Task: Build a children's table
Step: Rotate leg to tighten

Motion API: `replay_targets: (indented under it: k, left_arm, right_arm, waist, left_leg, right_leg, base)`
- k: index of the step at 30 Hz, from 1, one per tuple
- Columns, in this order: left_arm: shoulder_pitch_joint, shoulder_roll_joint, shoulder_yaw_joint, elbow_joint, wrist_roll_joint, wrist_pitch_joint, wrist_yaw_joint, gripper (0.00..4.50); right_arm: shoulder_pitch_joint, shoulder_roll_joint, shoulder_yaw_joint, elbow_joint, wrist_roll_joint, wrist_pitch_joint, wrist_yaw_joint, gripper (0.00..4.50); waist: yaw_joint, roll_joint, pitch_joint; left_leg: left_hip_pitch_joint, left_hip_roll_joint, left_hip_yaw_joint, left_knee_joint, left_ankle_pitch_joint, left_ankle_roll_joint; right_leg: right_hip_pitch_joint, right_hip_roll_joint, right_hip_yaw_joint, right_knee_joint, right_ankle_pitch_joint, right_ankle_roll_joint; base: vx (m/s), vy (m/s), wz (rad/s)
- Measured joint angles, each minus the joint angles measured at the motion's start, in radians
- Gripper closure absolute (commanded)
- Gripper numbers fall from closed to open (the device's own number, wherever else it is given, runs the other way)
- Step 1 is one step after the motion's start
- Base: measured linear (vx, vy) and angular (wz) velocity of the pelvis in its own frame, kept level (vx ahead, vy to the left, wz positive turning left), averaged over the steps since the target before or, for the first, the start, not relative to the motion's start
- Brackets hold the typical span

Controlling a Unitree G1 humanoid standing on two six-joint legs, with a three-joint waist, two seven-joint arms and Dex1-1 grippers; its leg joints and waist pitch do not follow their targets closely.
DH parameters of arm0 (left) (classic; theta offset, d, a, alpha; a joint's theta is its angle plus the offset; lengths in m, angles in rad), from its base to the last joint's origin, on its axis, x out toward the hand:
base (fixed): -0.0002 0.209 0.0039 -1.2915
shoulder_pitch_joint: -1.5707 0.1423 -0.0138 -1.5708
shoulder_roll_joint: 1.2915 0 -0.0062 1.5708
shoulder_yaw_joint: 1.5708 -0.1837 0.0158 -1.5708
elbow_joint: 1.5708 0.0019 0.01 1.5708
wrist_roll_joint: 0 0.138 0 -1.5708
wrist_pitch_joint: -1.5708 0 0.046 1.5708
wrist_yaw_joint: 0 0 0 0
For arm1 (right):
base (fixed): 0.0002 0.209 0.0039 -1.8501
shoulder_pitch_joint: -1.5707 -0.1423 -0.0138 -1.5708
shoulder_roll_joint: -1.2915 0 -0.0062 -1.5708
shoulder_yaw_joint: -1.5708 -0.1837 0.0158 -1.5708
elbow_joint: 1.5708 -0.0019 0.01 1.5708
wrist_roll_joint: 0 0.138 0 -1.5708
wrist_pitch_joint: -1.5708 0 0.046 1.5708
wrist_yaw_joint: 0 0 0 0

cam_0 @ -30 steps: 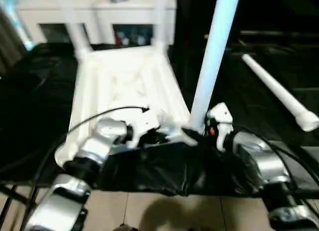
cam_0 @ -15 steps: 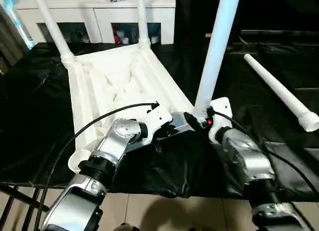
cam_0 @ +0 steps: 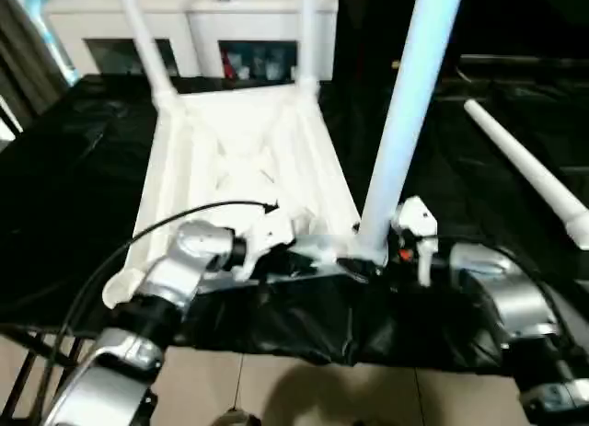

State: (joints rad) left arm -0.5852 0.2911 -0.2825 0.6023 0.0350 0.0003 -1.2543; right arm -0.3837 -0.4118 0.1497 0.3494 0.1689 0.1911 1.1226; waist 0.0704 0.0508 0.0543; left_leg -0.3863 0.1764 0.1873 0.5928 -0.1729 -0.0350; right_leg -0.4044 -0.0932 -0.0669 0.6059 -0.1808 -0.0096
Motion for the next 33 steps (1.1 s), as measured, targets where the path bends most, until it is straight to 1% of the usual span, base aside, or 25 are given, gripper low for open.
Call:
replay_targets:
  k: [1, 2, 5, 8, 10, 12, 16, 18, 19, 20, 22, 24, 26, 29, 33]
  left_arm:
    - [0.000, 0.006, -0.002, 0.000, -0.002, -0.006, -0.015, 4.50]
    - [0.000, 0.011, -0.004, 0.000, -0.003, -0.015, -0.031, 4.50]
    - [0.000, 0.017, -0.008, 0.003, -0.009, -0.026, -0.060, 4.50]
    - [-0.001, 0.022, -0.008, 0.008, -0.011, -0.029, -0.087, 4.50]
    - [-0.001, 0.024, -0.010, 0.012, -0.012, -0.033, -0.101, 4.50]
    - [-0.001, 0.025, -0.011, 0.018, -0.012, -0.043, -0.106, 4.50]
    - [-0.001, 0.025, -0.011, 0.024, -0.011, -0.047, -0.104, 4.50]
    - [-0.002, 0.019, -0.003, 0.033, -0.002, -0.046, -0.051, 4.50]
    - [-0.005, 0.013, 0.002, 0.037, 0.006, -0.039, -0.014, 4.50]
    - [-0.014, 0.001, 0.009, 0.045, 0.021, -0.025, 0.043, 4.50]
    - [-0.023, -0.030, 0.016, 0.053, 0.044, -0.005, 0.125, 4.50]
    - [-0.029, -0.075, 0.026, 0.061, 0.061, 0.021, 0.218, 4.50]
    - [-0.036, -0.108, 0.029, 0.063, 0.081, 0.046, 0.295, 4.50]
    - [-0.042, -0.144, 0.032, 0.063, 0.101, 0.073, 0.379, 4.50]
    - [-0.046, -0.166, 0.031, 0.063, 0.116, 0.088, 0.419, 4.50]
  right_arm:
    - [0.000, -0.010, 0.009, -0.006, 0.002, 0.003, 0.023, 0.62]
    - [0.002, -0.021, 0.020, -0.017, 0.007, 0.004, 0.047, 0.87]
    - [0.002, -0.034, 0.027, -0.023, 0.012, 0.004, 0.087, 0.97]
    - [0.006, -0.041, 0.037, -0.029, 0.014, 0.004, 0.112, 1.35]
    - [0.010, -0.044, 0.039, -0.032, 0.014, 0.004, 0.121, 1.39]
    - [0.012, -0.044, 0.043, -0.034, 0.015, 0.003, 0.125, 1.64]
    - [0.023, -0.037, 0.039, -0.037, 0.016, 0.002, 0.109, 1.73]
    - [0.033, -0.001, 0.012, -0.032, 0.007, 0.003, 0.030, 1.75]
    - [0.033, 0.023, -0.002, -0.025, -0.008, 0.001, -0.033, 1.76]
    - [0.031, 0.063, -0.026, -0.007, -0.023, -0.001, -0.125, 1.77]
    - [0.014, 0.113, -0.056, 0.029, -0.042, -0.009, -0.256, 1.78]
    - [-0.019, 0.159, -0.082, 0.077, -0.066, -0.010, -0.398, 1.78]
    - [-0.047, 0.206, -0.105, 0.114, -0.085, -0.007, -0.517, 1.78]
    - [-0.073, 0.267, -0.132, 0.142, -0.104, -0.001, -0.661, 1.78]
    - [-0.086, 0.312, -0.156, 0.152, -0.122, 0.000, -0.750, 1.78]
  waist:
    - [0.002, 0.000, 0.000]
    - [0.007, 0.000, 0.000]
    - [0.019, 0.000, 0.000]
    - [0.020, 0.000, 0.000]
    - [0.020, 0.000, 0.000]
    - [0.020, 0.000, 0.000]
    - [0.019, 0.000, 0.000]
    - [0.016, -0.001, 0.000]
    - [0.013, -0.001, 0.000]
    - [0.003, -0.002, -0.001]
    - [-0.016, -0.001, -0.001]
    - [-0.034, -0.001, 0.000]
    - [-0.042, 0.000, -0.001]
    - [-0.040, 0.001, -0.002]
    - [-0.039, 0.002, -0.003]
  left_leg:
    - [0.000, 0.000, 0.000, 0.000, 0.000, 0.000]
    - [0.000, 0.000, 0.000, 0.000, 0.000, 0.000]
    - [0.000, 0.000, 0.000, 0.000, 0.000, 0.000]
    - [0.000, 0.000, 0.000, 0.000, 0.000, 0.000]
    - [0.000, 0.000, 0.000, 0.000, 0.000, 0.000]
    - [0.000, 0.000, 0.000, 0.000, 0.000, 0.000]
    - [0.000, 0.000, 0.000, 0.001, 0.000, 0.000]
    - [0.001, 0.000, 0.000, 0.001, 0.000, 0.000]
    - [0.002, 0.000, 0.000, 0.002, 0.000, 0.000]
    - [0.003, 0.000, 0.000, 0.003, 0.000, 0.000]
    - [0.003, 0.000, 0.000, 0.004, 0.000, 0.000]
    - [0.003, 0.000, 0.000, 0.005, 0.000, 0.000]
    - [0.003, 0.000, 0.000, 0.004, 0.000, 0.000]
    - [0.003, 0.000, 0.000, 0.002, 0.000, -0.001]
    - [0.002, 0.000, 0.000, 0.001, 0.000, 0.000]
  right_leg:
    - [0.000, 0.000, 0.000, 0.000, 0.000, 0.000]
    - [0.000, 0.000, 0.000, 0.000, 0.000, 0.000]
    - [0.000, 0.000, 0.000, 0.000, 0.000, 0.000]
    - [0.000, 0.000, 0.000, 0.000, 0.000, 0.000]
    - [0.000, 0.000, 0.000, 0.000, 0.000, 0.000]
    - [0.000, 0.000, 0.000, 0.000, 0.000, 0.000]
    - [0.000, 0.000, 0.000, 0.001, 0.000, 0.000]
    - [0.000, 0.000, 0.000, 0.002, 0.000, 0.000]
    - [0.000, 0.000, 0.000, 0.002, 0.000, 0.000]
    - [0.001, 0.000, 0.001, 0.003, 0.001, 0.000]
    - [0.001, 0.000, 0.002, 0.003, 0.001, 0.000]
    - [0.001, 0.000, 0.002, 0.003, 0.001, 0.000]
    - [0.001, 0.000, 0.002, 0.003, 0.001, 0.000]
    - [0.000, 0.000, 0.001, 0.003, 0.001, 0.001]
    - [0.000, 0.000, 0.001, 0.001, 0.000, 0.002]
  base:
    - [0.000, 0.000, 0.00]
    - [0.000, 0.000, 0.00]
    - [0.000, 0.000, 0.00]
    - [0.000, 0.000, 0.00]
    - [0.000, 0.000, 0.00]
    - [0.000, 0.000, 0.00]
    - [0.000, 0.000, 0.00]
    - [0.000, 0.000, 0.00]
    - [0.000, 0.000, 0.00]
    - [0.000, 0.000, 0.00]
    - [0.000, 0.000, 0.00]
    - [0.000, 0.000, 0.00]
    - [0.000, 0.000, 0.00]
    - [0.000, 0.000, 0.00]
    - [0.000, 0.000, 0.00]
